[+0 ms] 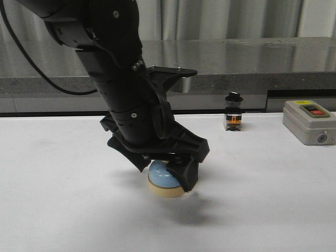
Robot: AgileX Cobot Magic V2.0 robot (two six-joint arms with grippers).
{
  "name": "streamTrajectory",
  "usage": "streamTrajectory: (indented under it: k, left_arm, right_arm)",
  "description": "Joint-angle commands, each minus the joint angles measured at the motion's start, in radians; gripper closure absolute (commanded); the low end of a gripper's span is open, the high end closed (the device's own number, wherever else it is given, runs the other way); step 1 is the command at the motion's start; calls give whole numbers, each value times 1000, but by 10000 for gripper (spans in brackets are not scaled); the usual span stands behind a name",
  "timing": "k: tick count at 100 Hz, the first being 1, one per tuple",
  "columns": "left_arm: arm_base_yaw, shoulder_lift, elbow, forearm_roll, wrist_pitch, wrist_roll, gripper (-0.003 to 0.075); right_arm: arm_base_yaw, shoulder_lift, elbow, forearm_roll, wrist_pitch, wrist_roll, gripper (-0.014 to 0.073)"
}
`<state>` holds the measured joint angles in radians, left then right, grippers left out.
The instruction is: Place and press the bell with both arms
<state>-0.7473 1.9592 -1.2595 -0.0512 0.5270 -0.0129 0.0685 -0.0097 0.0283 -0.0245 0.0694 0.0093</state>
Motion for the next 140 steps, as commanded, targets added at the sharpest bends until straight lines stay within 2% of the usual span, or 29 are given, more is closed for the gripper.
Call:
streamTrajectory:
  k: [1,25,45,87,111,125,132,140]
  left_arm:
    - [-9,-69,-26,-10,-41,-7,113]
    - [17,-196,-24,-8,-54,-7,113]
    - [112,-364,28,-8,-86,-7,113]
    - [365,-824,371,-8,-237,-8,113]
    - [418,-1074,573,-13,-299,-12,115]
    - [418,-1205,682,-17,-324,-12,188]
    - [418,-1266,727,-17,-329,-12,262]
    - [418,-1322,763,-17,-331,-12,388]
  right_arm:
    - [-7,-18,-15,4,-87,-9,654]
    - [-7,-18,-15,4,-87,-9,654]
    - [-7,-18,-15,4,-87,-9,654]
    - [-7,-18,-15,4,-87,-9,654]
    - [-7,-18,-15,4,-87,-9,654]
    - [-7,-18,-15,4,-87,-9,654]
    - [-7,-18,-15,4,-87,-9,654]
    - [-7,-18,-15,4,-87,-9,654]
